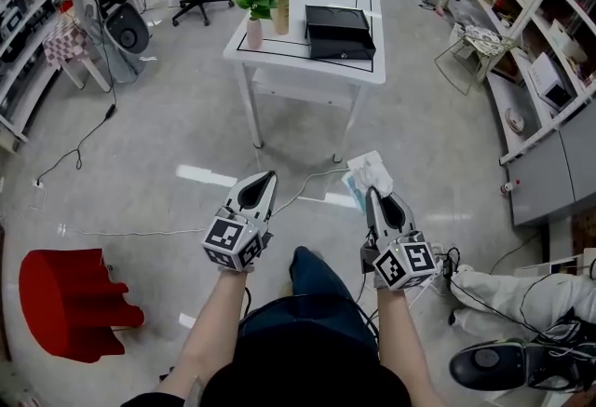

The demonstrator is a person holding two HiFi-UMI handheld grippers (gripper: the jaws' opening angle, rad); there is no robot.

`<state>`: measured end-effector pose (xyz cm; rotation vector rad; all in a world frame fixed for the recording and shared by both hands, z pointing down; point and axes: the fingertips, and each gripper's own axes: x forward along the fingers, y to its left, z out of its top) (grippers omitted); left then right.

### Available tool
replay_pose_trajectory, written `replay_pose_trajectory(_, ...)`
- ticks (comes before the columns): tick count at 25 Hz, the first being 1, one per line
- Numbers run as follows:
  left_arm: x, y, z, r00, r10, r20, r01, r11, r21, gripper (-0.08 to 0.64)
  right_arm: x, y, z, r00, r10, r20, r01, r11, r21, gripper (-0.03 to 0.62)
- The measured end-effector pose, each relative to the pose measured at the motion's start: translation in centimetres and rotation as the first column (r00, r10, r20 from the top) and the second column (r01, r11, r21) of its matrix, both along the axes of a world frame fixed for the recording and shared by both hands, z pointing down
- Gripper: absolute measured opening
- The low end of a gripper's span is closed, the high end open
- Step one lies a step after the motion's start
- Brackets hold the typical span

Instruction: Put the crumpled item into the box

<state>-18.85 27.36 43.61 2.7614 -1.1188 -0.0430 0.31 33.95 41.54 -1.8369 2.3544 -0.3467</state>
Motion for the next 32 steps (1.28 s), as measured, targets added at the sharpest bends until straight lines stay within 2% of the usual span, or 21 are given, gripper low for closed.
replay_pose_trajectory(10,2.2,-3.3,1.0,1.000,0.008,0.027,-0.007,1.000,-0.026,0.002,2.1,-3.5,1.3,0.999,-0.002,0.032,0.003,1.000,-0.027,0.066)
replay_pose_trajectory(14,3.4,-6.5,0.8,1.000,0.002,0.031,-0.002,1.000,-0.018,0.002,3.8,-6.9,1.3,0.999,0.001,0.054,-0.001,1.000,-0.016,0.066)
replay_pose_trajectory(20,5.0,-11.5,-0.5,1.000,-0.014,-0.009,0.013,1.000,-0.017,0.002,5.3,-12.5,0.5,0.999,-0.030,0.046,0.030,1.000,0.003,0.066)
replay_pose_trajectory(32,8.0,-19.9,-1.0,0.999,-0.047,0.009,0.047,0.999,-0.005,0.002,8.5,-21.8,-0.1,0.996,-0.067,0.058,0.067,0.998,0.010,0.066)
